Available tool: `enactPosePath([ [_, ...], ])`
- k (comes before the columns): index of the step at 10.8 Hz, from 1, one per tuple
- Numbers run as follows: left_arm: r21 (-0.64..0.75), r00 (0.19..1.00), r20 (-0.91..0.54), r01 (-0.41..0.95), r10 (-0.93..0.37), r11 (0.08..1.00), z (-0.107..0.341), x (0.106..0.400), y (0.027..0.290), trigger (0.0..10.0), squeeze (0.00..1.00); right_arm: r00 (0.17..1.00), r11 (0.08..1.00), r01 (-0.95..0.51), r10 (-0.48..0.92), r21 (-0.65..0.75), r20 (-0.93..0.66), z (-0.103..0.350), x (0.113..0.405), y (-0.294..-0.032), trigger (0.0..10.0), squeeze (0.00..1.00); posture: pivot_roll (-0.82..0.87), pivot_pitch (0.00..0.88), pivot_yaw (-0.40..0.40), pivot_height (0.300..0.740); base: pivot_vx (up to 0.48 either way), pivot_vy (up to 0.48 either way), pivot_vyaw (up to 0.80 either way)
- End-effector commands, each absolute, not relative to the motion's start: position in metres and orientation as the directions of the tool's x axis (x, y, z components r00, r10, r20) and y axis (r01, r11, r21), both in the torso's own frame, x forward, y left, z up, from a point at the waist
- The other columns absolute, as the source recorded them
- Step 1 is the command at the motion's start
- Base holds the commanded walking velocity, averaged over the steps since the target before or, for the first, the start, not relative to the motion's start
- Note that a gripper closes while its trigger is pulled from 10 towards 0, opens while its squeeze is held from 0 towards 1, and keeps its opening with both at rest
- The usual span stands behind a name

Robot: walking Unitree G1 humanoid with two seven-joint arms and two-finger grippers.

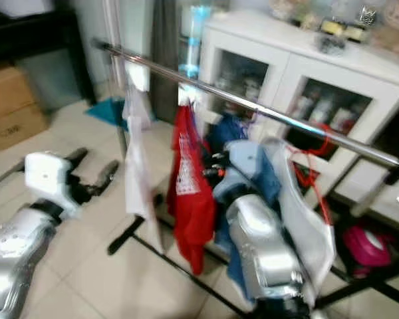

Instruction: Hang hanger

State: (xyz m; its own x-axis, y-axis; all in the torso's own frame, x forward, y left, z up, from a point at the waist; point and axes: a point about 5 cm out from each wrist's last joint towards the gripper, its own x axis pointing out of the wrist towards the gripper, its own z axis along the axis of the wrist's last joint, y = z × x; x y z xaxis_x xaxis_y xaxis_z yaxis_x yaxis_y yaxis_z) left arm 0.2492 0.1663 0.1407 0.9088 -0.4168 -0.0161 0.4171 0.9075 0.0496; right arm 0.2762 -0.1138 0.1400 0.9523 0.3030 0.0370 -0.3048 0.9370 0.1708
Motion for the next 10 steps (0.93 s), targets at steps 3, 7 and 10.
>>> enactPosePath([
  [3,0.065,0.870,-0.038,0.493,-0.491,0.868,0.142,0.243,0.166,10.0,0.00,0.944,0.926,-0.330,0.320,0.185,0.082,0.156,0.287,-0.107,10.0,0.00,0.02,0.000,-0.060,0.740,0.000,0.000,0.00],
  [7,0.085,0.855,-0.053,0.518,-0.515,0.851,0.142,0.240,0.171,10.0,0.00,0.934,0.930,-0.355,0.357,0.092,-0.006,0.161,0.308,-0.082,10.0,0.00,0.03,0.000,-0.072,0.740,0.000,0.000,0.00],
  [10,0.103,0.804,-0.037,0.593,-0.593,0.798,0.151,0.252,0.166,10.0,0.00,0.904,0.896,-0.428,0.426,0.114,0.049,0.169,0.302,-0.093,10.0,0.00,0.03,0.000,-0.070,0.740,0.000,0.000,0.00],
])
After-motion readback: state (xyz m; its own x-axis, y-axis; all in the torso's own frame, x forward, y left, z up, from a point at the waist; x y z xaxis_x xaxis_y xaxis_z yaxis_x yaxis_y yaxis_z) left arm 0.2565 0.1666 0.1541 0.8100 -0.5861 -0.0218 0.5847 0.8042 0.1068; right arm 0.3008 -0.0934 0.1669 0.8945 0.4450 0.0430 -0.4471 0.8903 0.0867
